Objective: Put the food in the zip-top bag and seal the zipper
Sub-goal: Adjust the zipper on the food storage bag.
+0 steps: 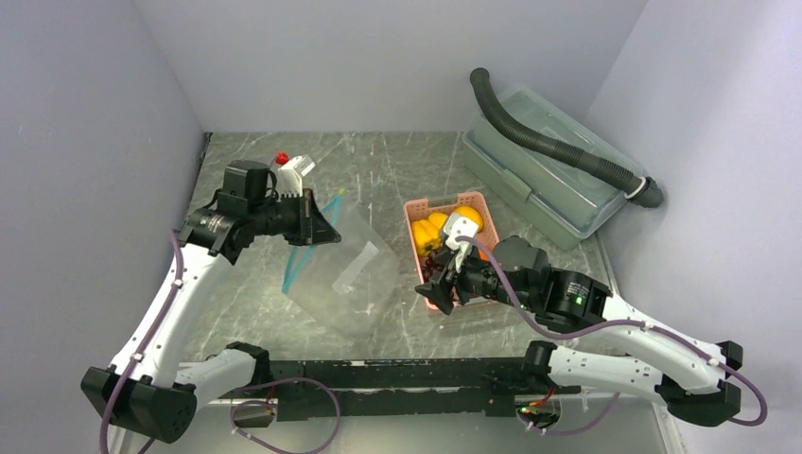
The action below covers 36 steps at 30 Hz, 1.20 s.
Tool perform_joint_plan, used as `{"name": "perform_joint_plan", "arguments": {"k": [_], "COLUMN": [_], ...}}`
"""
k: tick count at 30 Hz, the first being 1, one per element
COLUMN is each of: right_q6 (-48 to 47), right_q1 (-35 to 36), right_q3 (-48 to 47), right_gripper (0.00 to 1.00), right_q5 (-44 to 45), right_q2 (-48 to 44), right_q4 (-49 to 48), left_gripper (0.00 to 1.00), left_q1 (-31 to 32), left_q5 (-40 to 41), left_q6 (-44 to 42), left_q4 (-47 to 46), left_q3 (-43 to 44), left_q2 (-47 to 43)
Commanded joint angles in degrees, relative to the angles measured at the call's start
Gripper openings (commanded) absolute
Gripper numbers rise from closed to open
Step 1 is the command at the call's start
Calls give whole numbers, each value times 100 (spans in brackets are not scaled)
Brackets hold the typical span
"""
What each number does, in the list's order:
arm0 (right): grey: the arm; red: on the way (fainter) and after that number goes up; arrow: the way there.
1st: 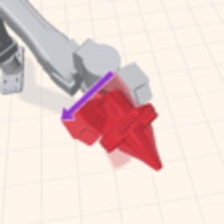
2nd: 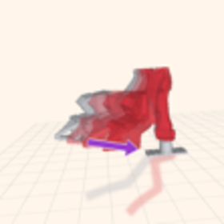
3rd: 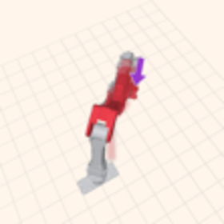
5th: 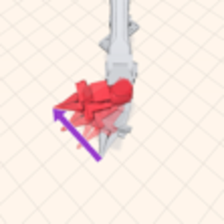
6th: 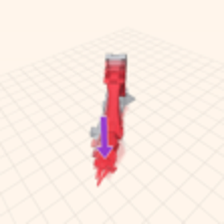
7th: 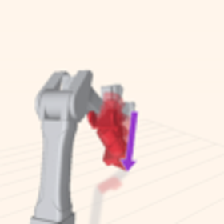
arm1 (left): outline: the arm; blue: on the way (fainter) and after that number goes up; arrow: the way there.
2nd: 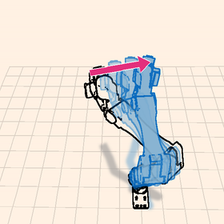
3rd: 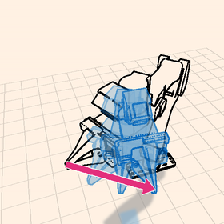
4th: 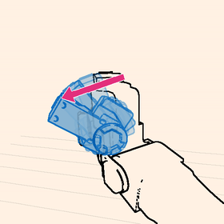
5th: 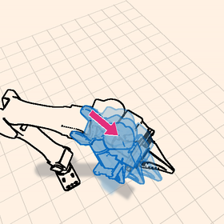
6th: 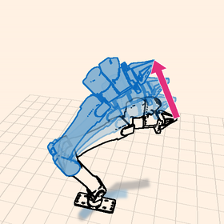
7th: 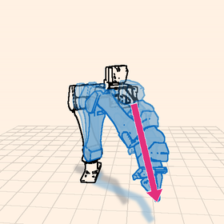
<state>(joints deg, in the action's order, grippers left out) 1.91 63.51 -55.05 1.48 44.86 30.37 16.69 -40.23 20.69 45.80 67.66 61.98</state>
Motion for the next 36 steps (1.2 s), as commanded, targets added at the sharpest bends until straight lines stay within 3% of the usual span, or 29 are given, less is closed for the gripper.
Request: {"name": "perform_joint_plan", "arguments": {"k": [1, 25, 36], "right_q6": [364, 1898, 2178], "right_q1": [4, 12, 244], "right_q3": [-349, -1518, -2345], "right_gripper": [73, 76, 76], "right_q5": [617, 436, 676], "right_q2": [158, 2235, 3301], "right_q4": [-319, -1629, -1744], "left_gripper": [0, 0, 0], "left_q1": [-17, -1, 9], "left_q5": [817, 3840, 5005], "left_q6": [316, 2548, 3678], "left_q4": [52, -495, 273], "left_q3": [313, -329, -163], "left_q2": [-198, -1032, -761]}}
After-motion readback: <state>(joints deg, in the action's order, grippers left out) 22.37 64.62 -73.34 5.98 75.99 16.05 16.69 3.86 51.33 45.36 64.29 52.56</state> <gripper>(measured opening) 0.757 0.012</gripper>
